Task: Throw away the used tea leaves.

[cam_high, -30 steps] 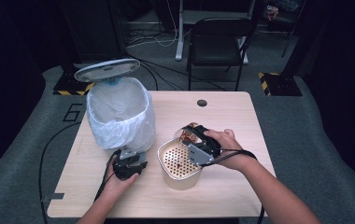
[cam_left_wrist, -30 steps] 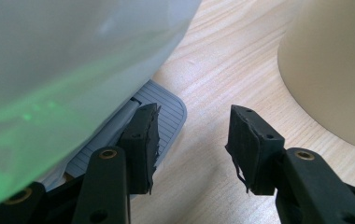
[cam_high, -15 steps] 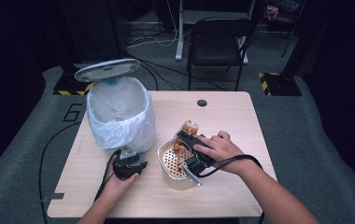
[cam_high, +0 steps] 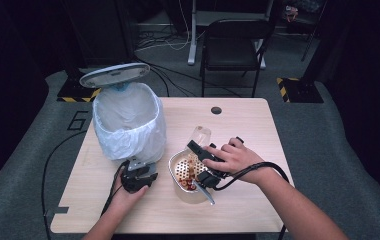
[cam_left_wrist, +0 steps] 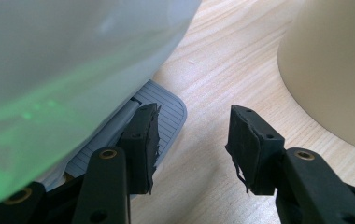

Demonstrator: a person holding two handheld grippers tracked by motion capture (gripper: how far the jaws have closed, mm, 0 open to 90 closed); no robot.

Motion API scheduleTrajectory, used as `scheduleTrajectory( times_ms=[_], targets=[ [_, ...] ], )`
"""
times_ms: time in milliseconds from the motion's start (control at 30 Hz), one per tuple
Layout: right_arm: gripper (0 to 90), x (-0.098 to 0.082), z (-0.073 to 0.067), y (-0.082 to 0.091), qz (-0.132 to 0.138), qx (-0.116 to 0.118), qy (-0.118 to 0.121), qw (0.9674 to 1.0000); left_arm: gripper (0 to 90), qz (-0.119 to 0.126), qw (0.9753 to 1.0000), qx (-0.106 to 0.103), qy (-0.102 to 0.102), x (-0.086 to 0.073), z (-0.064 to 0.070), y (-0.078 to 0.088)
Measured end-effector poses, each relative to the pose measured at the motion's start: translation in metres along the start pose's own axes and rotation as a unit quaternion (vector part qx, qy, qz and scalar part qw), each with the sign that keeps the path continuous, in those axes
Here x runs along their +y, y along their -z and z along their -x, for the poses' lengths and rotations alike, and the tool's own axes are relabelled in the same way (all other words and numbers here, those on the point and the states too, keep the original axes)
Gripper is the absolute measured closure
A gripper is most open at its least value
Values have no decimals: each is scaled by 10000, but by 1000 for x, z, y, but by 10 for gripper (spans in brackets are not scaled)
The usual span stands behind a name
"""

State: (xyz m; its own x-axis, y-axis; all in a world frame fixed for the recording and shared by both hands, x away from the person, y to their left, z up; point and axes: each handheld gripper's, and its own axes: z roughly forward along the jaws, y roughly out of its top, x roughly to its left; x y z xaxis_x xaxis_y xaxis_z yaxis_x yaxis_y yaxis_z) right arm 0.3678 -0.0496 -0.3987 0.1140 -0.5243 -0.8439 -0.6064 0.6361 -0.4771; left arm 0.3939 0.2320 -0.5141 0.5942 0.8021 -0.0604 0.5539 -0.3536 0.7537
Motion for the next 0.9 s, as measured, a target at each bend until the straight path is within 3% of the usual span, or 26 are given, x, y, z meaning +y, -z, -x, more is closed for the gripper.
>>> scheduleTrajectory(
  times_ms=[33,100,167,233,267,300,367,900],
  targets=[
    [500,1,-1,1,-81,147,231,9996,533,6,10000,-11,82,0,1,0],
    [500,4,-3,0,0,-6,177,9998,532,18,9999,-10,106,0,2,0],
    [501,5,0,3,-80,40,521,9986,532,89,9997,34,214,-1,3,-1],
    [501,7,-2,4,-89,-90,402,9991,533,20,10000,22,42,0,1,0],
    [500,7,1,4,-45,-44,658,9978,533,-12,9999,-16,111,0,2,0],
    [501,8,-2,4,-84,-83,567,9983,532,-4,9999,-9,113,0,2,0],
    [500,10,-3,4,-85,-61,654,9978,532,15,9999,-2,118,0,2,0],
    [500,11,-4,4,-86,-51,605,9981,532,22,9999,4,125,0,2,0]
  ],
)
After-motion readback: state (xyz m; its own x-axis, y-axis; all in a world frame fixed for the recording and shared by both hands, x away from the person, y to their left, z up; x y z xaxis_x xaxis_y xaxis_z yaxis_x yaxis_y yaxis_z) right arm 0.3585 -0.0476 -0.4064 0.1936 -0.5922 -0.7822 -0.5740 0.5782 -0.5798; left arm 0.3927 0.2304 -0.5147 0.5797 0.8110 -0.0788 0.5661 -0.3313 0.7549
